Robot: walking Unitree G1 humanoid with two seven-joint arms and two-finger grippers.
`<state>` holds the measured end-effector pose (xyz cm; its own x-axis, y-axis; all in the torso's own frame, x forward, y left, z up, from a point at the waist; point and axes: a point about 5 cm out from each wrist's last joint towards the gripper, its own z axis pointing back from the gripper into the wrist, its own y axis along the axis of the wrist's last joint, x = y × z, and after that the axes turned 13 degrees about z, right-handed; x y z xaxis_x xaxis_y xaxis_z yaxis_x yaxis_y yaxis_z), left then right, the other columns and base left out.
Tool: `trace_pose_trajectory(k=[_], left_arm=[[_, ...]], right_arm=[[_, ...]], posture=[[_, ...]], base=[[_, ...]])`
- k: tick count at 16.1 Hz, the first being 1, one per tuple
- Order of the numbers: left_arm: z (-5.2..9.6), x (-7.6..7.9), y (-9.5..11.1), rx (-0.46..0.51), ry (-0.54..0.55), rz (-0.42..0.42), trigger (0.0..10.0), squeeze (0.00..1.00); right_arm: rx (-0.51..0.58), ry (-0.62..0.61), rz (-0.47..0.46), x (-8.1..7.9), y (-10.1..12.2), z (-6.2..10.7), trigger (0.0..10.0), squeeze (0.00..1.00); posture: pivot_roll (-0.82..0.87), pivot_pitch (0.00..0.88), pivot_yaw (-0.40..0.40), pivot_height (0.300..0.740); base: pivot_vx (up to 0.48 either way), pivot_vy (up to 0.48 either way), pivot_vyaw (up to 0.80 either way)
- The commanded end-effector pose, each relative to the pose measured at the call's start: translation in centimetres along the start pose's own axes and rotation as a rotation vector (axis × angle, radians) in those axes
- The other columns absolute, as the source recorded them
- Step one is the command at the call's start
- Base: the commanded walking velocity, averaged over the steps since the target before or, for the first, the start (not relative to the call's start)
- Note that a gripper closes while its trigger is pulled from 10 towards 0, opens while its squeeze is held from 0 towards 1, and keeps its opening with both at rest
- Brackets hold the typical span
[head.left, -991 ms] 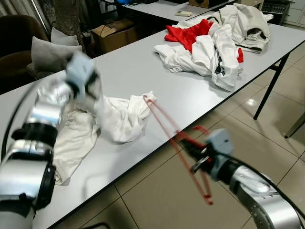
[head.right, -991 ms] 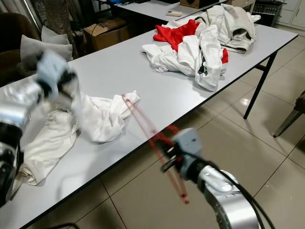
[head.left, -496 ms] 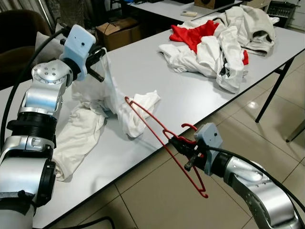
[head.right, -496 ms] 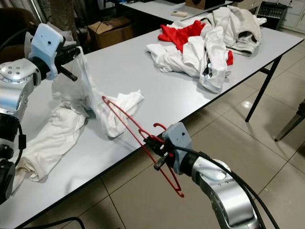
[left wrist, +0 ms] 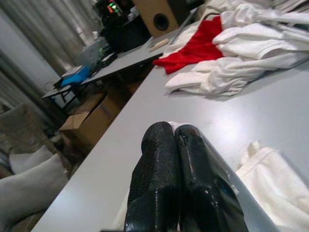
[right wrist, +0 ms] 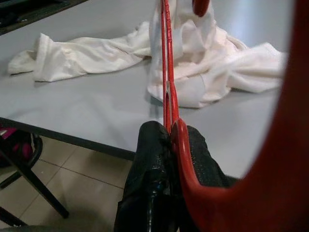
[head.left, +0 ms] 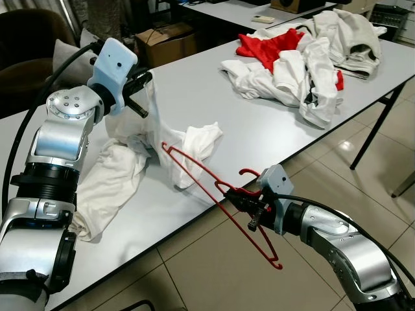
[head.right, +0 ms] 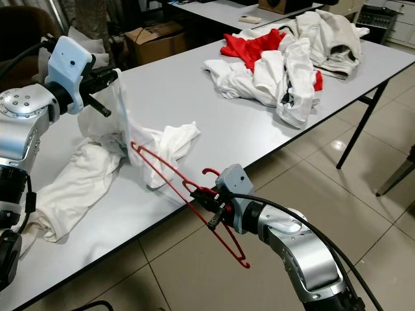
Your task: Hang hanger
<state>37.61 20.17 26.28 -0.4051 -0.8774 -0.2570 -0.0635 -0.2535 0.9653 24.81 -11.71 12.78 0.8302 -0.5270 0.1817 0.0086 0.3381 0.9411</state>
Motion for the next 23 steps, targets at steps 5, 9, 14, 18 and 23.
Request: trace_pose_trajectory(k=[5, 9, 14, 18, 23], left_arm=[[0.0, 0.6, -1.2, -0.048, 0.046, -0.060, 0.0, 0.00], [0.0, 1.6, -0.8, -0.031, 0.011, -0.044, 0.0, 0.00], [0.9, 1.7, 0.0, -0.038, -0.051, -0.012, 0.0, 0.00], [1.7, -1.2, 2.4, 0.051, 0.126, -0.041, 0.0, 0.00], [1.4, -0.5, 1.2, -0.001, 0.132, -0.050, 0.0, 0.00]], right_arm=[[0.014, 0.066, 0.039, -0.8, 1.4, 1.3, 10.0, 0.00], [-0.035, -0.054, 0.032, 0.8, 0.7, 0.3, 10.0, 0.00], [-0.084, -0.233, -0.036, 4.2, -0.5, -0.2, 10.0, 0.00], [-0.021, -0.447, 0.059, 10.2, 2.0, 1.6, 10.0, 0.00], [0.057, -0.077, 0.070, 4.8, 2.3, 1.3, 10.0, 0.00]], posture=[[-0.19, 0.000, 0.062, 0.740], [-0.18, 0.000, 0.043, 0.740], [-0.18, 0.000, 0.038, 0.740], [-0.16, 0.000, 0.032, 0.740], [-0.15, 0.000, 0.029, 0.740]], base=[[0.000, 0.000, 0.00], [0.000, 0.000, 0.00], [0.000, 0.000, 0.00], [0.000, 0.000, 0.00], [0.000, 0.000, 0.00]])
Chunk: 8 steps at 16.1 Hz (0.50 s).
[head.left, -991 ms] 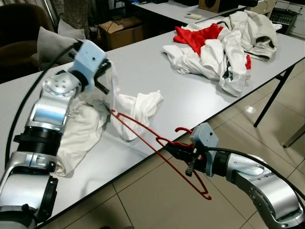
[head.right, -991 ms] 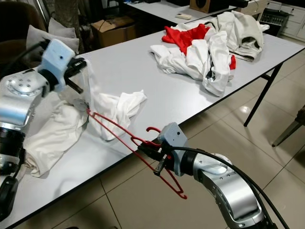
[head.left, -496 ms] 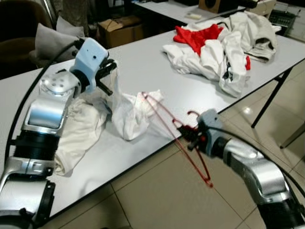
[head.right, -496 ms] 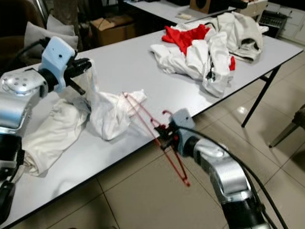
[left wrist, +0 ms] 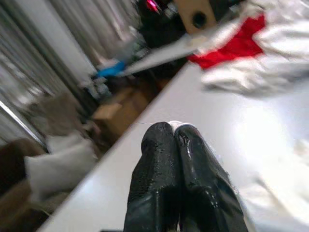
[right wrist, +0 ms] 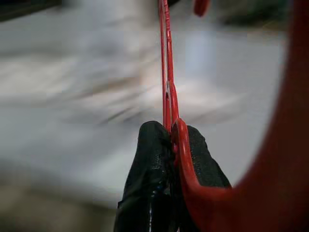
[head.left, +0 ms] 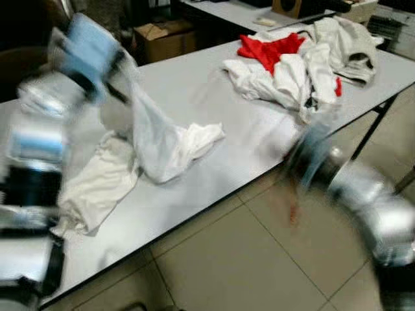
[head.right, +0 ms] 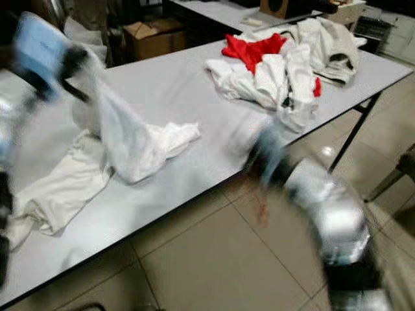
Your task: Hang hanger
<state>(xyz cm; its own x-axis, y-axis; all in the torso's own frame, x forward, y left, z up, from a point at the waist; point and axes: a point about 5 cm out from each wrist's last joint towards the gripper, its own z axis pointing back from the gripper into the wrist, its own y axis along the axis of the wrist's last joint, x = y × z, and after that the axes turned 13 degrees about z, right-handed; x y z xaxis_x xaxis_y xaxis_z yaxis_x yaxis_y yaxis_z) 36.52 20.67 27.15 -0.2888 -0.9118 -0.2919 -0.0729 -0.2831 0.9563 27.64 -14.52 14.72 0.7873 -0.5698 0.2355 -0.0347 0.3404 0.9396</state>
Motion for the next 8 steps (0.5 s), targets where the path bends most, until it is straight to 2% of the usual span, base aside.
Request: trace_pose_trajectory(k=[1, 4, 6, 8], left_arm=[[-0.2, 0.0, 0.1, 0.000, 0.014, -0.020, 0.0, 0.00], [-0.6, 0.3, 0.5, 0.027, -0.020, 0.009, 0.0, 0.00], [-0.5, 1.2, 1.4, 0.016, -0.118, 0.006, 0.0, 0.00], [-0.2, 2.7, 1.7, -0.005, -0.217, 0.014, 0.0, 0.00]], right_arm=[[0.023, 0.085, 0.027, -0.9, 0.8, 0.0, 10.0, 0.00], [0.020, 0.235, 0.008, -2.4, 1.1, 0.1, 10.0, 0.00], [-0.012, 0.313, 0.013, -2.1, 1.4, 0.1, 10.0, 0.00], [-0.080, 0.314, 0.004, -1.2, 0.8, -0.5, 10.0, 0.00]], posture=[[-0.16, 0.000, 0.038, 0.740], [-0.17, 0.000, 0.053, 0.740], [-0.17, 0.000, 0.046, 0.740], [-0.17, 0.000, 0.040, 0.740]], base=[[0.000, 0.000, 0.00], [0.000, 0.000, 0.00], [0.000, 0.000, 0.00], [0.000, 0.000, 0.00]])
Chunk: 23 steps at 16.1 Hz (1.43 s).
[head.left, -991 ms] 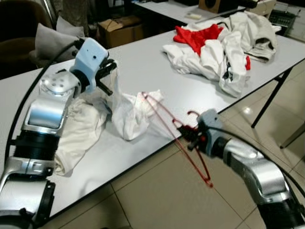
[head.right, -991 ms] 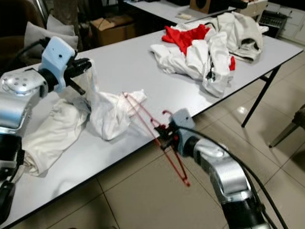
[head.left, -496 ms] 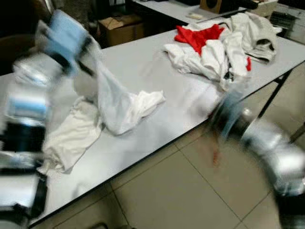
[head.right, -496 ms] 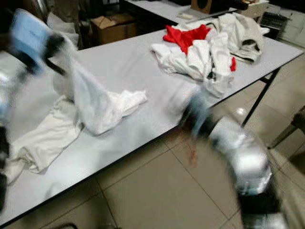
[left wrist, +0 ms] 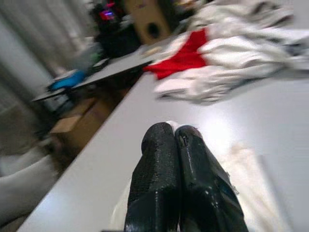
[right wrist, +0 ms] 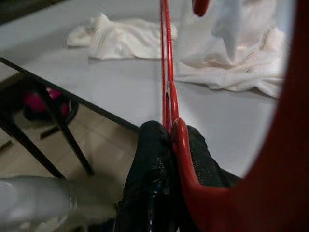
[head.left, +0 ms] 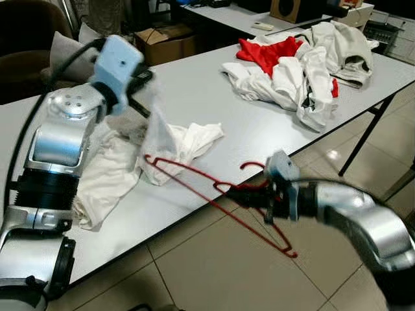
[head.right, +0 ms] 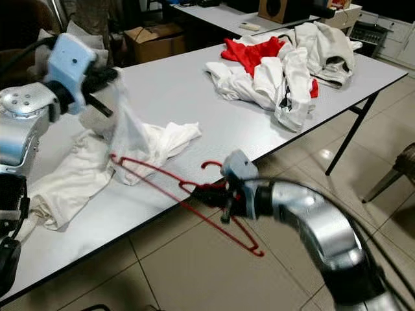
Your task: Hang hanger
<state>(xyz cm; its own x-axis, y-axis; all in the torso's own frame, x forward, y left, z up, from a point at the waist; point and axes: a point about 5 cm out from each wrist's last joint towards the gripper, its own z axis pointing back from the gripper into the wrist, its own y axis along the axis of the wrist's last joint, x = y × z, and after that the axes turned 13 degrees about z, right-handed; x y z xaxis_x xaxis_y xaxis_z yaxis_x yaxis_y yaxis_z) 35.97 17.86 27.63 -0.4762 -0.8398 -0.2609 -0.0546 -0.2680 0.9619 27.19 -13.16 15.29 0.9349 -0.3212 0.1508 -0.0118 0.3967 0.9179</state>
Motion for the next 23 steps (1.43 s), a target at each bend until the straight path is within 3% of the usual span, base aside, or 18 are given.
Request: trace_pose_trajectory(k=[1, 4, 6, 7, 10, 12, 13, 15, 16, 21, 23], left_arm=[[0.1, 0.8, 0.5, -0.004, -0.057, -0.003, 0.0, 0.00], [0.3, 2.8, 0.5, -0.027, -0.145, 0.063, 0.0, 0.00], [0.4, 3.0, 0.7, -0.026, -0.128, 0.105, 0.0, 0.00], [0.4, 2.2, 1.0, -0.016, -0.064, 0.105, 0.0, 0.00], [0.7, -2.3, 2.2, 0.048, 0.218, 0.093, 0.0, 0.00], [1.8, -5.2, 3.2, 0.084, 0.348, 0.080, 0.0, 0.00], [2.2, -6.0, 3.1, 0.063, 0.380, 0.059, 0.0, 0.00], [2.4, -6.4, 2.4, 0.030, 0.396, 0.043, 0.0, 0.00], [1.8, -5.3, 1.7, 0.012, 0.344, 0.048, 0.0, 0.00], [-0.1, -1.6, 1.0, 0.015, 0.175, 0.014, 0.0, 0.00], [-0.7, -0.2, 0.6, -0.001, 0.104, 0.002, 0.0, 0.00]], right_arm=[[-0.050, -0.013, -0.021, 0.6, -0.6, -0.2, 10.0, 0.00], [-0.064, -0.066, -0.095, 2.0, -1.1, -1.5, 10.0, 0.00], [-0.078, -0.083, -0.118, 2.2, -1.6, -1.9, 10.0, 0.00], [-0.090, -0.098, -0.118, 2.3, -1.8, -1.7, 10.0, 0.00], [-0.119, -0.201, -0.099, 3.8, -2.1, 0.5, 10.0, 0.00], [-0.095, -0.472, -0.053, 7.6, -1.0, 3.8, 10.0, 0.00], [-0.068, -0.558, -0.044, 8.7, -0.3, 5.3, 10.0, 0.00], [-0.042, -0.542, -0.023, 8.4, 0.2, 6.2, 10.0, 0.00], [-0.048, -0.500, -0.015, 7.4, -0.2, 6.2, 10.0, 0.00], [0.105, -0.206, 0.012, 1.6, 0.9, 2.7, 10.0, 0.00], [0.136, -0.185, 0.006, 0.5, 1.3, 0.9, 10.0, 0.00]], posture=[[-0.16, 0.000, 0.030, 0.740], [-0.15, 0.000, 0.023, 0.740], [-0.14, 0.000, 0.020, 0.740], [-0.14, 0.000, 0.023, 0.740], [-0.16, 0.000, 0.037, 0.740], [-0.16, 0.000, 0.046, 0.740], [-0.17, 0.000, 0.055, 0.740], [-0.17, 0.000, 0.057, 0.740], [-0.17, 0.000, 0.056, 0.740], [-0.17, 0.000, 0.056, 0.740], [-0.17, 0.000, 0.062, 0.740]], base=[[0.000, 0.000, 0.00], [0.000, 0.000, 0.00], [0.000, 0.000, 0.00], [0.000, 0.000, 0.00], [0.000, 0.000, 0.00], [0.000, 0.000, 0.00], [0.000, 0.000, 0.00], [0.000, 0.000, 0.00], [0.000, 0.000, 0.00], [0.000, 0.000, 0.00], [0.000, 0.000, 0.00]])
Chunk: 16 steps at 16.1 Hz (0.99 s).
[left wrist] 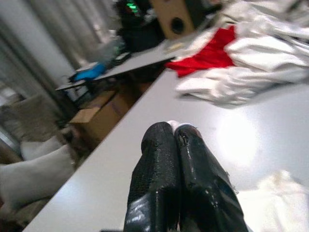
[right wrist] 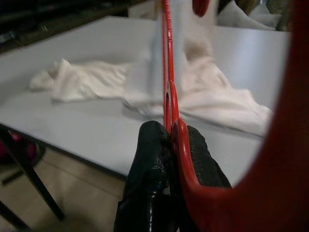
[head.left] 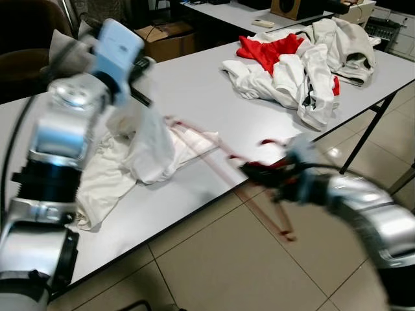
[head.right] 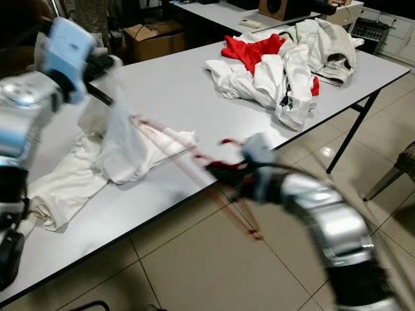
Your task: Hang hanger
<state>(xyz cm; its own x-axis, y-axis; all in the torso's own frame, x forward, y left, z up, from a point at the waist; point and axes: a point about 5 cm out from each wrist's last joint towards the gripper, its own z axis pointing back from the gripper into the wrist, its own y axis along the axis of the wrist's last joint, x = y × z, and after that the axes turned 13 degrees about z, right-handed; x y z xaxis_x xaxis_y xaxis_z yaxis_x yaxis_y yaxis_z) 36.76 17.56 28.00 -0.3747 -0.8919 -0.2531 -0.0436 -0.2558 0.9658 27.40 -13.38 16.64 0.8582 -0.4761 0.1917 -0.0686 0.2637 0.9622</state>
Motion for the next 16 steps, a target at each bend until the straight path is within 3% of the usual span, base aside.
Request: trace_pose_trajectory(k=[1, 3, 4, 7, 13, 16], left_arm=[[-0.1, 1.0, -0.2, -0.008, -0.042, -0.021, 0.0, 0.00], [-0.5, 2.9, -1.0, -0.036, -0.102, -0.067, 0.0, 0.00], [-0.6, 3.4, -0.9, -0.038, -0.123, -0.075, 0.0, 0.00], [-0.5, 3.8, -0.8, -0.041, -0.129, -0.101, 0.0, 0.00], [-0.4, 4.7, -0.6, -0.043, -0.149, -0.106, 0.0, 0.00], [-0.4, 5.2, -0.9, -0.060, -0.166, -0.114, 0.0, 0.00]], right_arm=[[-0.004, -0.008, 0.012, -0.2, 0.3, -0.3, 10.0, 0.00], [0.015, -0.028, -0.004, -0.7, 0.5, -1.3, 10.0, 0.00], [-0.004, -0.098, -0.013, 0.0, 0.3, -1.7, 10.0, 0.00], [-0.013, -0.173, -0.040, 0.6, 0.2, -2.0, 10.0, 0.00], [-0.023, -0.102, -0.093, -0.3, -0.4, -2.8, 10.0, 0.00], [-0.007, -0.127, -0.102, 0.0, -0.1, -3.0, 10.0, 0.00]], posture=[[-0.17, 0.000, 0.063, 0.740], [-0.17, 0.000, 0.067, 0.740], [-0.17, 0.000, 0.067, 0.740], [-0.17, 0.000, 0.063, 0.740], [-0.17, 0.000, 0.056, 0.740], [-0.17, 0.000, 0.053, 0.740]], base=[[0.000, 0.000, 0.00], [0.000, 0.000, 0.00], [0.000, 0.000, 0.00], [0.000, 0.000, 0.00], [0.000, 0.000, 0.00], [0.000, 0.000, 0.00]])
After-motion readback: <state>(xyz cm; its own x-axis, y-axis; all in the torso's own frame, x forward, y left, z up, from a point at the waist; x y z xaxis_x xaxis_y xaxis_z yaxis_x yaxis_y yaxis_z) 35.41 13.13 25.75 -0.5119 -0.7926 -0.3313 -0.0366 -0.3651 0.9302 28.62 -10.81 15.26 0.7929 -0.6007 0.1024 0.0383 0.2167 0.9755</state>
